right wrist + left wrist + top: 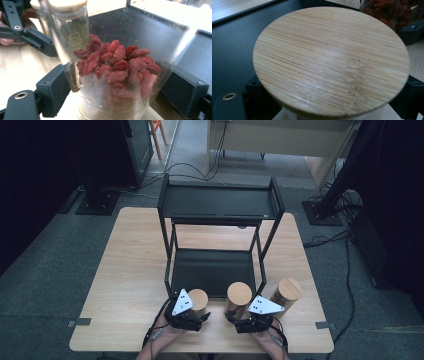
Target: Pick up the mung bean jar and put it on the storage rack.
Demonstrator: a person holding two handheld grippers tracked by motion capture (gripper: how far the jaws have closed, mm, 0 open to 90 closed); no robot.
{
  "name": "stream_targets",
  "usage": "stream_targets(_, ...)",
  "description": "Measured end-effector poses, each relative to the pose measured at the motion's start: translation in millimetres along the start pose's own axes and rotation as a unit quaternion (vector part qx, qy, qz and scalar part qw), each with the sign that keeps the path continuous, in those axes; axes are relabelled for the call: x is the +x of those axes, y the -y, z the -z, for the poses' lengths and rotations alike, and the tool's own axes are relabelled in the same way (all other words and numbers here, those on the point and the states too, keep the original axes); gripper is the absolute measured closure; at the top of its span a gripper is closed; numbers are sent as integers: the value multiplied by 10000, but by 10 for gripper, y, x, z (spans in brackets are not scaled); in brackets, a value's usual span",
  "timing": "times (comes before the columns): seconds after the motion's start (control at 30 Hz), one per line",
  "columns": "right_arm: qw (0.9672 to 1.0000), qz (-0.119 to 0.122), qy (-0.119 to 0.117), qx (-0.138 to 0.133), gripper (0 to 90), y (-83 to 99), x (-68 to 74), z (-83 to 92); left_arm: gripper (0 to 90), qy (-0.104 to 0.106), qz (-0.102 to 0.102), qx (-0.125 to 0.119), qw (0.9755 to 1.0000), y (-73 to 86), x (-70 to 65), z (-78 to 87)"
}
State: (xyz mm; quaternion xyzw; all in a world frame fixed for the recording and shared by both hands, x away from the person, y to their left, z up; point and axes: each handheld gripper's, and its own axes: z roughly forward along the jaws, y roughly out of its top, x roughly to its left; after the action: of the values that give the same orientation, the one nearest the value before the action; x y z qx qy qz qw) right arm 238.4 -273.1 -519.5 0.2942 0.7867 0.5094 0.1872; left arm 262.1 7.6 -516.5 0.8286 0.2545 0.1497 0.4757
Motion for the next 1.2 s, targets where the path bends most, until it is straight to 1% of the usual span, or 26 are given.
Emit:
stream_targets(0.03, 10000, 13, -17, -8, 133, 0, 1, 1, 111, 0, -3, -2, 10000, 0, 0, 1)
stream_targets(0.23, 9998, 61, -48, 156, 124, 3, -13, 5, 111, -31, -10, -11, 10000, 2, -8, 5)
stream_targets(0.3, 9999, 82, -47, 143, 124, 10, -15, 19, 111, -39, -16, -3, 10000, 1, -10, 3)
stream_targets(0.43, 9997, 112, -92, 201, 124, 14, -18, 27, 111, -68, -53, 1, 10000, 1, -22, 3)
stream_targets(0.63, 9992, 148, -142, 348, 124, 14, 0, 20, 111, -106, -43, 75, 9999, -5, -24, -10)
stream_targets(0.7, 9991, 147, -166, 350, 124, 15, -6, 21, 111, -110, -50, 79, 9999, -5, -24, -9)
stream_targets(0.77, 9991, 95, -202, 368, 123, 13, -15, 21, 113, -110, -40, 69, 9999, -4, -23, -7)
stream_targets(0.87, 9989, 52, -269, 393, 120, 11, -26, 12, 131, -90, 38, 58, 9999, -4, -9, -9)
stream_targets(1.0, 9987, 121, -280, 419, 120, 9, -14, 10, 131, -87, 117, 24, 9999, -1, 10, -1)
stream_targets(1.1, 9984, 151, -323, 442, 120, 9, -8, 9, 131, -87, 81, 35, 9999, -2, 3, -2)
stream_targets(1.2, 9981, 152, -365, 473, 119, 7, -13, -1, 131, -97, 69, -5, 9999, 0, -4, 2)
